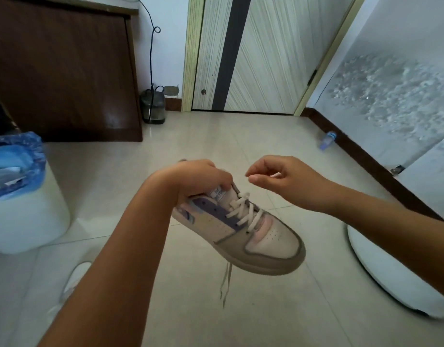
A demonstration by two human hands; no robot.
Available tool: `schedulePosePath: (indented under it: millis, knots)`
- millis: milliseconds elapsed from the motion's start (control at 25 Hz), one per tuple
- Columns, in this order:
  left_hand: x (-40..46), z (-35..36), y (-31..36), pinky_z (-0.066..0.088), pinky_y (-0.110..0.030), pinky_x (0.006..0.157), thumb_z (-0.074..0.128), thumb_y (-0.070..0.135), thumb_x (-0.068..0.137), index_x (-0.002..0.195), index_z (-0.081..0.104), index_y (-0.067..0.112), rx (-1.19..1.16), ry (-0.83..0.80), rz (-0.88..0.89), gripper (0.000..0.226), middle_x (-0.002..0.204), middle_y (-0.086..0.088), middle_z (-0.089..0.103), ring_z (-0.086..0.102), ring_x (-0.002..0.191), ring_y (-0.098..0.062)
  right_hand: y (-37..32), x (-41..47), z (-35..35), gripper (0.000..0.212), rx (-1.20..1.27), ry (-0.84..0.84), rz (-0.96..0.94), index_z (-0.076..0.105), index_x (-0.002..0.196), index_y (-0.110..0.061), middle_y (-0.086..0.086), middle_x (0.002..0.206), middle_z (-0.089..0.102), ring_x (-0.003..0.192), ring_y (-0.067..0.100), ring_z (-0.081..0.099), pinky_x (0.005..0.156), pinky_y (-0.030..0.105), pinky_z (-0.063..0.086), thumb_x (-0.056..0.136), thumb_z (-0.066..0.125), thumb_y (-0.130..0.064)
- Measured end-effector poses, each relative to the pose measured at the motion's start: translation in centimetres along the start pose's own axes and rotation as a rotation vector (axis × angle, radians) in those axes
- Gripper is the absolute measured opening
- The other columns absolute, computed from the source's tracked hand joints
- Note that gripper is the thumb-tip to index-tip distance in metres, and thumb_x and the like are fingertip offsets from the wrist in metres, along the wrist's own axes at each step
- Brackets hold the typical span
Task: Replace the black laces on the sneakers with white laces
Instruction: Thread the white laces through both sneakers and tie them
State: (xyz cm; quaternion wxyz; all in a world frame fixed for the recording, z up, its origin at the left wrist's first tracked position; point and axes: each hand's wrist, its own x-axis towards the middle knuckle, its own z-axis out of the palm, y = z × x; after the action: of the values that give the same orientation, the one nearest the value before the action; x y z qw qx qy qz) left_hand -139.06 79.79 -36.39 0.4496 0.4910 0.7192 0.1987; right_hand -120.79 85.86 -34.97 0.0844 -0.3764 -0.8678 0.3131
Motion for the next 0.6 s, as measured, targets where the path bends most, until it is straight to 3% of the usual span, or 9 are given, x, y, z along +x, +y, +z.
schedulePosePath:
  millis: [120, 240, 360, 480, 520, 600]
  knots:
    - [0.7, 0.1, -0.7, 0.056, -0.035, 0.078, 0.057, 0.04, 0.08, 0.093, 0.061, 0.022, 0.088, 0.04, -0.028, 0.022, 0.097, -0.007, 0.062, 0.063, 0.086, -0.023, 1.1, -0.4, 2.2, 0.016, 0.123, -0.063, -0.005, 0.069, 0.1, -0.027, -0.013, 0.095, 0.069, 0.091, 0.004, 0.064, 0.084, 0.023, 0.052, 0.085, 0.066, -0.028]
    - [1.3, 1.0, -1.2, 0.045, -0.028, 0.071, 0.054, 0.044, 0.081, 0.098, 0.059, 0.027, 0.27, 0.043, -0.065, 0.025, 0.098, -0.001, 0.054, 0.047, 0.096, -0.017, 2.1, 0.5, 4.0, 0.007, -0.048, -0.128, -0.051, 0.067, 0.086, -0.021, -0.007, 0.085, 0.067, 0.082, 0.007, 0.061, 0.081, 0.028, 0.051, 0.084, 0.067, -0.028]
    - [1.8, 2.1, -2.3, 0.042, -0.031, 0.079, 0.05, 0.045, 0.084, 0.095, 0.061, 0.028, 0.384, -0.001, -0.098, 0.024, 0.094, 0.002, 0.057, 0.041, 0.101, -0.016, 3.3, 1.8, 5.1, 0.009, -0.025, -0.296, -0.023, 0.064, 0.087, -0.023, -0.003, 0.094, 0.064, 0.09, 0.009, 0.058, 0.086, 0.028, 0.047, 0.091, 0.058, -0.029]
    - [2.0, 2.5, -3.4, 0.042, -0.027, 0.067, 0.052, 0.042, 0.084, 0.085, 0.061, 0.025, 0.415, -0.049, -0.147, 0.019, 0.087, 0.0, 0.057, 0.051, 0.08, -0.014, 5.1, 2.6, 6.3, 0.02, 0.262, -0.432, 0.154, 0.068, 0.096, -0.016, -0.005, 0.094, 0.064, 0.093, 0.008, 0.058, 0.089, 0.025, 0.046, 0.095, 0.05, -0.026]
    - [2.1, 2.7, -3.8, 0.04, -0.026, 0.063, 0.053, 0.041, 0.084, 0.083, 0.06, 0.024, 0.416, -0.063, -0.171, 0.018, 0.085, 0.001, 0.056, 0.052, 0.075, -0.012, 6.0, 3.0, 6.9, 0.023, 0.365, -0.39, 0.198, 0.068, 0.101, -0.013, -0.005, 0.095, 0.064, 0.094, 0.008, 0.058, 0.089, 0.024, 0.046, 0.095, 0.05, -0.026]
    - [2.5, 3.0, -4.5, 0.039, -0.026, 0.063, 0.053, 0.039, 0.084, 0.088, 0.061, 0.023, 0.414, -0.059, -0.215, 0.018, 0.086, 0.001, 0.052, 0.05, 0.074, -0.011, 7.6, 3.3, 8.3, 0.025, 0.35, -0.118, 0.233, 0.066, 0.103, -0.011, -0.003, 0.096, 0.064, 0.094, 0.011, 0.058, 0.08, 0.022, 0.045, 0.095, 0.052, -0.03]
